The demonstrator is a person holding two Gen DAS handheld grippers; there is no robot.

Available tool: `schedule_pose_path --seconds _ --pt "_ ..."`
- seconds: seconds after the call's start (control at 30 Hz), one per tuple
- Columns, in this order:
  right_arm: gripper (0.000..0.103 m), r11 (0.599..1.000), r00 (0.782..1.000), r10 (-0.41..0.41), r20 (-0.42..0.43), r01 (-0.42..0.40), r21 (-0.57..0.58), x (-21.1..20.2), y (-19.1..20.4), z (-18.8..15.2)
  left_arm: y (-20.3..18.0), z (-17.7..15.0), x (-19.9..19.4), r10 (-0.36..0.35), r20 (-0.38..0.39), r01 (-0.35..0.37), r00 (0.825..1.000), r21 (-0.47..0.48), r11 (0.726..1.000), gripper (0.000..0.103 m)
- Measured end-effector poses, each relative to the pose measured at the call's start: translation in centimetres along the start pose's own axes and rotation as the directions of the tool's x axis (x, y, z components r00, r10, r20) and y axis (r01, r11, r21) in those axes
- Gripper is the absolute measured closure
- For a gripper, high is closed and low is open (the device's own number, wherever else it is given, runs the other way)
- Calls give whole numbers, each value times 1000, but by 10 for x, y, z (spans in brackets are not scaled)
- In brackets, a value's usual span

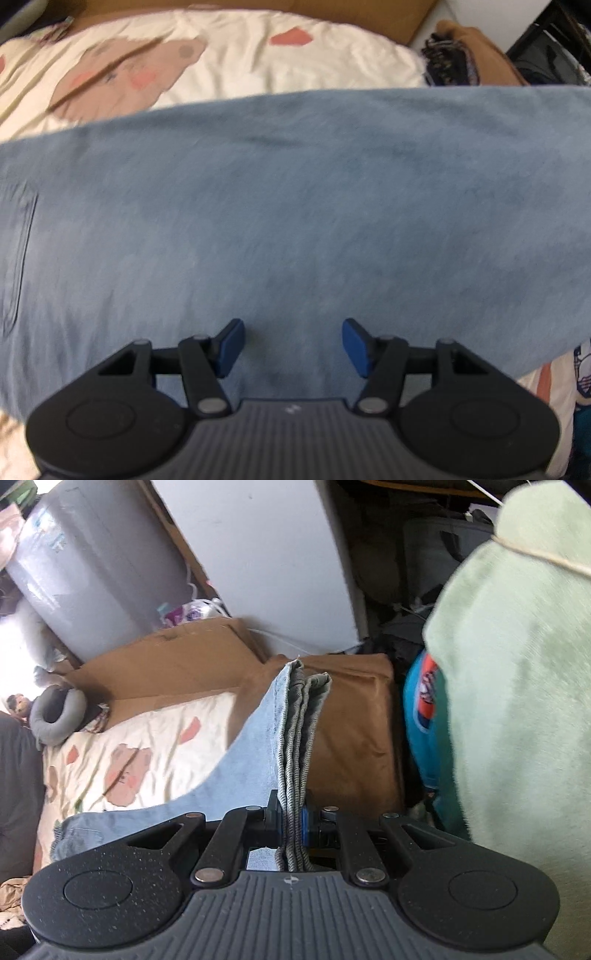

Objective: Fold clothes
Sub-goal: 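Hold the folded jeans edge closed in the right gripper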

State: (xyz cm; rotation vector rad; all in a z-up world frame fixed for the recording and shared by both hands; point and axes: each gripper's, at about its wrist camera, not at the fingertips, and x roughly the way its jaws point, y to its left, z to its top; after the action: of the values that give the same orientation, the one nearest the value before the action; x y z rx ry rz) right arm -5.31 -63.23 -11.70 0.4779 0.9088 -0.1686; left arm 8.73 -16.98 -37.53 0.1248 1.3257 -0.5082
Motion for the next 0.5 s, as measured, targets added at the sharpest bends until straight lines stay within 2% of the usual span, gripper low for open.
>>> schedule_pose_path --seconds 0.27,0.37,0.5 --pt "94 998 998 63 21 -62 -31 -4 32 6 1 -28 2 35 -56 -34 998 19 999 50" --pt "94 996 996 84 22 -83 -44 -5 39 6 -1 -36 4 59 -85 -57 995 29 998 56" --pt "94 992 993 113 31 -111 -64 -7 47 6 -3 -45 -2 65 -81 -64 995 13 998 62"
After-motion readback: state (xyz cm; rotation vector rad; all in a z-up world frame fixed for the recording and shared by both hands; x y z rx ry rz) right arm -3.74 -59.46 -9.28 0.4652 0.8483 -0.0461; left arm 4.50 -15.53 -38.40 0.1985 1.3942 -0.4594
